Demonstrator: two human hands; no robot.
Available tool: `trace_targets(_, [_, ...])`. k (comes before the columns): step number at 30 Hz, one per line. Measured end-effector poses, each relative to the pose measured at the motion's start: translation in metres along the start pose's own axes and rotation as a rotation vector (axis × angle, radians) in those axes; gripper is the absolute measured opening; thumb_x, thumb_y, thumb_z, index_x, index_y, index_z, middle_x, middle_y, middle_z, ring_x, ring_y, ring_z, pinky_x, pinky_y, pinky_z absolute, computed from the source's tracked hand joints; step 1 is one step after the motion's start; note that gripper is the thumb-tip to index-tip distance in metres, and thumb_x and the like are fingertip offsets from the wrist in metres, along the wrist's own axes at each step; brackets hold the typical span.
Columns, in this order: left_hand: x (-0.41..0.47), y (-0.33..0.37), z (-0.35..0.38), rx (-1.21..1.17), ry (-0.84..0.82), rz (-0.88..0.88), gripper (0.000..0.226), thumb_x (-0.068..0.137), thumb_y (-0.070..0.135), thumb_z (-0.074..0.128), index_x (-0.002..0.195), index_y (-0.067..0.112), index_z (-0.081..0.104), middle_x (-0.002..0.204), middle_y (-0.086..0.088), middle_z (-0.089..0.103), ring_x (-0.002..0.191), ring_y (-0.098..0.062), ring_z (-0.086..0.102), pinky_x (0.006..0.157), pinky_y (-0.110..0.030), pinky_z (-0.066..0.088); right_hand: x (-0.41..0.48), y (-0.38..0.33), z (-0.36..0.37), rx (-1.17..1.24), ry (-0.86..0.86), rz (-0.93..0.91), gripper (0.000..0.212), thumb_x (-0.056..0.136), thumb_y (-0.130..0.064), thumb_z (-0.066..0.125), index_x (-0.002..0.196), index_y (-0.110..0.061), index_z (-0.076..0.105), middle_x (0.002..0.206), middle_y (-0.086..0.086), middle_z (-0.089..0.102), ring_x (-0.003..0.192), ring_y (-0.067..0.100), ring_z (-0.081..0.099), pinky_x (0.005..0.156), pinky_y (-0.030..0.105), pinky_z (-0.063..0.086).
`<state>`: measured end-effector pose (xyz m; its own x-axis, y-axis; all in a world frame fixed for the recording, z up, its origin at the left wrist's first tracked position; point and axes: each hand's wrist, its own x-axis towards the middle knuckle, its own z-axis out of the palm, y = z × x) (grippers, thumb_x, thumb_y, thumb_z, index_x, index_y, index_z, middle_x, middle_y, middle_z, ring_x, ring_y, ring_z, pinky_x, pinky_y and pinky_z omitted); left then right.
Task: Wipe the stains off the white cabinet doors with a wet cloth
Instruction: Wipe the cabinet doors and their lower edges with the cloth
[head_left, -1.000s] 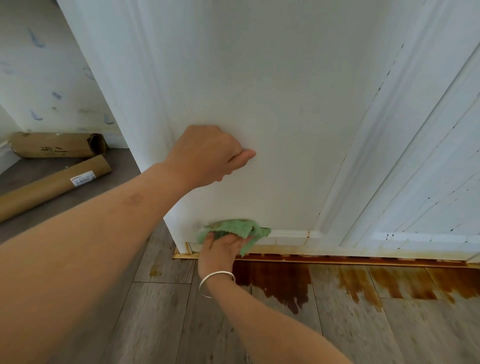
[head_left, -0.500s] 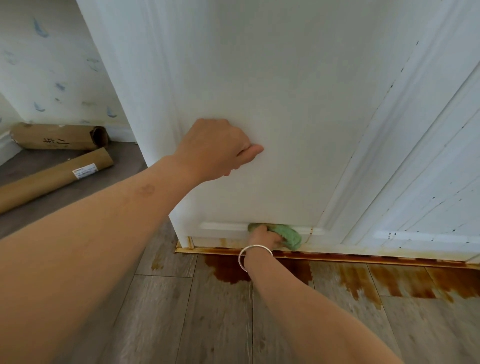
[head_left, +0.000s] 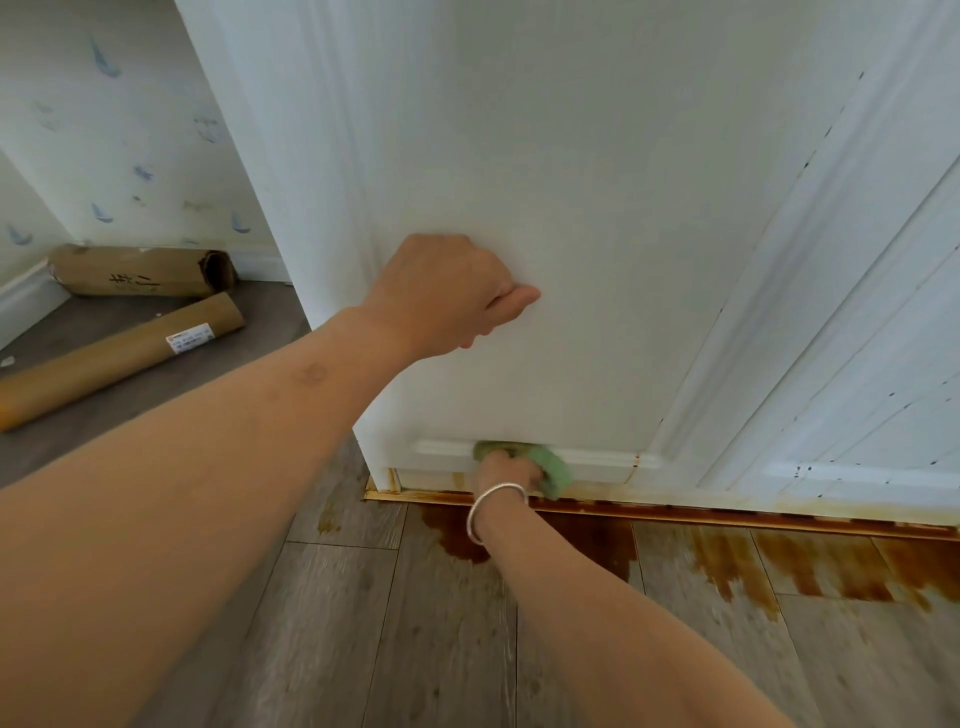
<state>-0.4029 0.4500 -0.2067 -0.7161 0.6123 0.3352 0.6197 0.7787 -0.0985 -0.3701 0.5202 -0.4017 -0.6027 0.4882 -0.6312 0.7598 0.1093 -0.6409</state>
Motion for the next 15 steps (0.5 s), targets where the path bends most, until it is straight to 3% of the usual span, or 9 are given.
trace_targets(3, [0.0, 0.0, 0.001, 0.017, 0.005, 0.0, 0.058, 0.1, 0.046, 0.031, 0.055, 0.018, 0.056, 0.051, 0.008, 0.061, 0.053, -0.008, 0.052, 0.053, -0.023, 0.033, 0.028, 0.016, -0.016, -0.26, 0.195, -0.047, 0.045, 0.1, 0.0, 0.026, 0.144, 0.01, 0.032, 0.146, 0.033, 0.034, 0.132, 0.053, 0.035, 0.106, 0.062, 0.031])
trace_targets(5, [0.0, 0.0, 0.001, 0.023, 0.009, 0.001, 0.058, 0.1, 0.046, 0.031, 0.055, 0.018, 0.056, 0.052, 0.007, 0.062, 0.053, -0.007, 0.051, 0.052, -0.019, 0.03, 0.032, 0.015, -0.025, -0.213, 0.318, -0.077, 0.046, 0.101, -0.002, 0.025, 0.145, 0.01, 0.028, 0.147, 0.039, 0.027, 0.134, 0.056, 0.027, 0.11, 0.064, 0.024])
trace_targets(7, [0.0, 0.0, 0.001, 0.013, 0.003, 0.003, 0.058, 0.1, 0.046, 0.031, 0.055, 0.019, 0.056, 0.053, 0.008, 0.063, 0.052, -0.006, 0.051, 0.052, -0.021, 0.031, 0.016, 0.01, -0.027, -0.119, 0.291, -0.078, 0.045, 0.102, -0.002, 0.023, 0.144, 0.013, 0.023, 0.149, 0.039, 0.02, 0.138, 0.055, 0.019, 0.114, 0.062, 0.017])
trace_targets(9, [0.002, 0.0, 0.001, 0.006, 0.004, 0.009, 0.058, 0.099, 0.046, 0.032, 0.053, 0.019, 0.054, 0.053, 0.008, 0.063, 0.052, -0.004, 0.05, 0.053, -0.022, 0.031, -0.007, 0.007, -0.02, 0.104, 0.195, -0.069, 0.046, 0.102, 0.003, 0.021, 0.144, 0.018, 0.009, 0.153, 0.037, 0.012, 0.141, 0.049, 0.01, 0.12, 0.036, 0.008])
trace_targets(10, [0.002, 0.0, 0.002, 0.007, 0.008, 0.01, 0.058, 0.099, 0.047, 0.032, 0.053, 0.02, 0.054, 0.052, 0.008, 0.063, 0.052, -0.004, 0.051, 0.053, -0.022, 0.032, -0.02, 0.007, -0.013, 0.181, 0.131, -0.026, 0.048, 0.102, 0.006, 0.022, 0.144, 0.018, 0.002, 0.154, 0.036, 0.007, 0.142, 0.046, 0.006, 0.114, 0.019, -0.006])
trace_targets(11, [0.002, -0.001, 0.002, 0.005, 0.012, 0.007, 0.058, 0.099, 0.047, 0.032, 0.053, 0.02, 0.054, 0.052, 0.008, 0.062, 0.053, -0.005, 0.053, 0.054, -0.023, 0.033, -0.027, 0.007, -0.006, 0.174, 0.089, -0.063, 0.051, 0.102, 0.006, 0.024, 0.144, 0.018, 0.0, 0.154, 0.037, 0.005, 0.141, 0.045, 0.004, 0.11, 0.02, -0.015])
trace_targets(13, [0.001, -0.001, 0.002, -0.002, 0.018, 0.0, 0.058, 0.099, 0.047, 0.033, 0.053, 0.019, 0.054, 0.051, 0.008, 0.062, 0.053, -0.005, 0.054, 0.056, -0.024, 0.035, -0.027, 0.0, 0.007, 0.177, 0.098, -0.041, 0.048, 0.102, 0.0, 0.028, 0.145, 0.016, 0.015, 0.151, 0.04, 0.012, 0.14, 0.052, 0.009, 0.119, 0.049, 0.005])
trace_targets(14, [0.001, -0.001, 0.003, -0.006, 0.025, -0.001, 0.058, 0.099, 0.047, 0.033, 0.053, 0.019, 0.055, 0.051, 0.008, 0.062, 0.054, -0.005, 0.055, 0.057, -0.025, 0.037, -0.019, -0.007, 0.015, 0.099, 0.126, -0.09, 0.048, 0.101, -0.004, 0.03, 0.145, 0.013, 0.022, 0.149, 0.041, 0.017, 0.139, 0.055, 0.013, 0.114, 0.064, 0.011])
trace_targets(15, [0.0, -0.002, 0.004, -0.012, 0.035, -0.001, 0.058, 0.099, 0.047, 0.034, 0.054, 0.019, 0.056, 0.051, 0.008, 0.062, 0.053, -0.005, 0.055, 0.058, -0.025, 0.038, -0.024, -0.011, 0.012, 0.078, 0.113, -0.093, 0.048, 0.1, -0.006, 0.031, 0.145, 0.011, 0.026, 0.149, 0.04, 0.019, 0.138, 0.056, 0.014, 0.11, 0.069, 0.013])
